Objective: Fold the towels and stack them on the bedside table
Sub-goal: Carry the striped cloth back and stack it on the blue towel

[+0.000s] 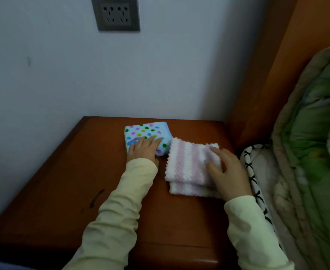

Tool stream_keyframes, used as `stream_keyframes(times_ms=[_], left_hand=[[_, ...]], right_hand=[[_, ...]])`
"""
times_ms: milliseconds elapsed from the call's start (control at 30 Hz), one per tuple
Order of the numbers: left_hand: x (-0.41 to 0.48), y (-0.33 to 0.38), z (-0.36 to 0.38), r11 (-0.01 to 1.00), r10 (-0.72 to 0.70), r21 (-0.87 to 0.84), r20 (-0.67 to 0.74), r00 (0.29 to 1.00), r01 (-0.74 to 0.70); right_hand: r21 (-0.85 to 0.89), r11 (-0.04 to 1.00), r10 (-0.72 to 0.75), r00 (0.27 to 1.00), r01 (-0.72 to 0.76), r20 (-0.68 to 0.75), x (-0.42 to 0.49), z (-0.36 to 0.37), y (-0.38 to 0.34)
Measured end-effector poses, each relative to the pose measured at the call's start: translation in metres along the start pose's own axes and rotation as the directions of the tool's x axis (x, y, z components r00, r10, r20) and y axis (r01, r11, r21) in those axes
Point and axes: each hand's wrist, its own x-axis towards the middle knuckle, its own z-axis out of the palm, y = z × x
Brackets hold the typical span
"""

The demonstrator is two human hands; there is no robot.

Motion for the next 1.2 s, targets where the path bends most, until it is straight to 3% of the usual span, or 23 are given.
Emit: stream_keyframes(times_ms=[167, 267, 367, 500, 600, 733, 867, 967, 1033, 1100, 1200], left_hand=[[0.0, -0.013, -0.005, 0.998, -0.05, -0.036, 0.03, 0.998, 0.051], [0.0, -0.03, -0.006, 0.994, -0.058, -0.08, 0.126, 0.99, 0.068], [0.001, -0.057, 0.003, 0.953, -0.095, -0.256, 0.259, 0.961, 0.163], [-0.033, -0.064, 0.0, 0.953, -0.07, -0.282, 0.136, 0.988, 0.106], [-0.073, -0.057, -0.005, 0.962, 0.084, -0.256, -0.044, 0.996, -0.092], [-0.079, -0.037, -0.005, 0.986, 0.131, -0.119, 0.108, 0.986, -0.118], [-0.087, -0.024, 0.0, 0.99, 0.142, -0.025, 0.13, 0.981, -0.14], [-0.087, -0.018, -0.005, 0.99, 0.093, -0.116, 0.125, 0.988, -0.079], [-0.084, -0.011, -0.011, 0.964, 0.062, -0.261, 0.025, 0.998, -0.053], [-0.078, 0.003, -0.013, 0.924, 0.15, -0.348, -0.059, 0.987, -0.161], [-0.069, 0.026, -0.013, 0.895, 0.334, -0.306, -0.022, 0.942, -0.324]], right_hand=[[-0.118, 0.992, -0.022, 0.974, 0.05, 0.227, -0.007, 0.009, -0.003], [-0.106, 0.994, -0.015, 0.973, 0.04, 0.23, -0.009, 0.011, -0.002], [-0.098, 0.995, 0.001, 0.973, 0.022, 0.232, -0.007, 0.012, 0.0], [-0.103, 0.994, -0.002, 0.975, 0.026, 0.223, -0.004, 0.015, 0.001], [-0.098, 0.995, 0.008, 0.978, 0.012, 0.21, 0.0, 0.015, 0.003], [-0.083, 0.996, 0.0, 0.979, 0.017, 0.206, 0.003, 0.015, 0.005], [-0.032, 0.999, -0.019, 0.979, 0.026, 0.201, 0.003, 0.013, 0.008], [0.096, 0.995, -0.026, 0.994, 0.015, 0.109, 0.003, 0.009, 0.008], [0.175, 0.985, 0.001, 1.0, -0.006, 0.03, 0.002, 0.004, 0.007], [0.196, 0.98, 0.044, 0.999, -0.037, -0.03, 0.001, -0.002, 0.007], [0.142, 0.982, 0.135, 0.989, -0.126, -0.056, 0.001, -0.011, 0.009]])
